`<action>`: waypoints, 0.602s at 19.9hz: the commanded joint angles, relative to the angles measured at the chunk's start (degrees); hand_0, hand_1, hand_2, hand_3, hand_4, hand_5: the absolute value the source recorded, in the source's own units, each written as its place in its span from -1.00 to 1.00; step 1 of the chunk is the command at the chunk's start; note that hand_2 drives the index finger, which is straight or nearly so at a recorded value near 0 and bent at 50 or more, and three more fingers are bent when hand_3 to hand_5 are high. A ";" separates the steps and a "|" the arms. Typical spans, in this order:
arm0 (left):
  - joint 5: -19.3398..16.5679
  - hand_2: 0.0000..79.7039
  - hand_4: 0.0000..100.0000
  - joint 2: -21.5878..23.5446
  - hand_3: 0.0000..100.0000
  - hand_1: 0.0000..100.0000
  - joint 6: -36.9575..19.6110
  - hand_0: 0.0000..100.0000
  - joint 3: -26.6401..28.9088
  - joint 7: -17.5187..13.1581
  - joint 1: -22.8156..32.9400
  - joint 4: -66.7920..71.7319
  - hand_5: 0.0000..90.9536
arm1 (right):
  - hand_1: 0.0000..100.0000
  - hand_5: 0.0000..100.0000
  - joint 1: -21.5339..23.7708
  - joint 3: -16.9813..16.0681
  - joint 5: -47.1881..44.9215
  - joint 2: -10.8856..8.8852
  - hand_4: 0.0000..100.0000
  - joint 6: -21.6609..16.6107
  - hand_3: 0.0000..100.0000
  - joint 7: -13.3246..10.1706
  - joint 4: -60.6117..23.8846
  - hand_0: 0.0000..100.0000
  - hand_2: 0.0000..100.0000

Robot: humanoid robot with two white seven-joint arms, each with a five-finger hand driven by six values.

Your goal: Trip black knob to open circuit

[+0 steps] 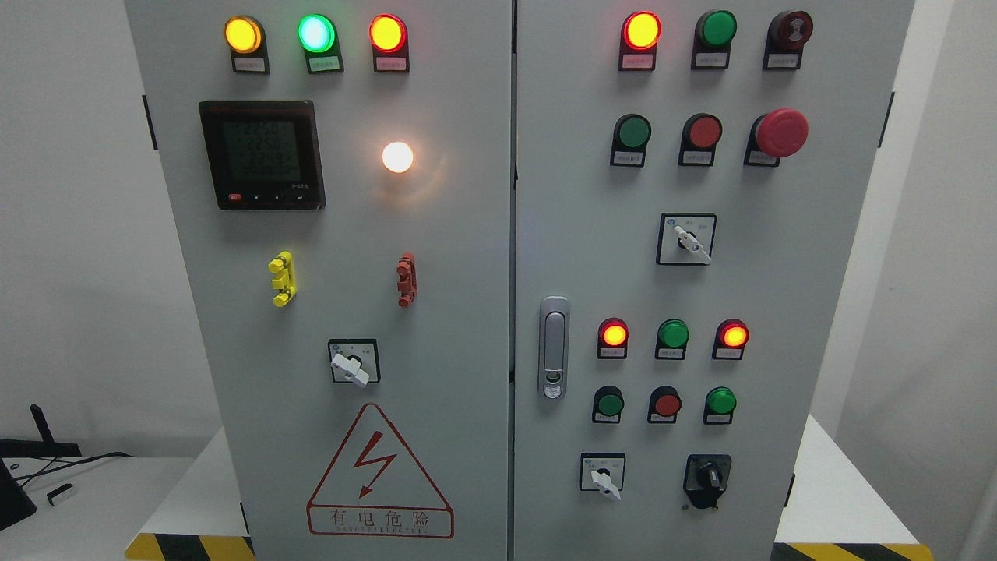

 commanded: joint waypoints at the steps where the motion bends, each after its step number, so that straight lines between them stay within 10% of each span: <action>1: -1.76 -1.00 -1.00 0.01 -1.00 -0.22 0.03 -0.76 0.00 0.04 0.00 0.00 -1.00 | 0.57 0.86 -3.42 4.13 1.52 -0.14 1.00 0.35 1.00 -0.27 3.54 -0.19 -0.16; 12: -1.76 -1.00 -1.00 0.01 -1.00 -0.22 0.03 -0.76 0.00 0.04 0.00 0.00 -1.00 | 0.57 0.85 -8.78 7.99 4.07 -0.05 1.00 1.23 1.00 -0.80 7.76 -0.14 -0.18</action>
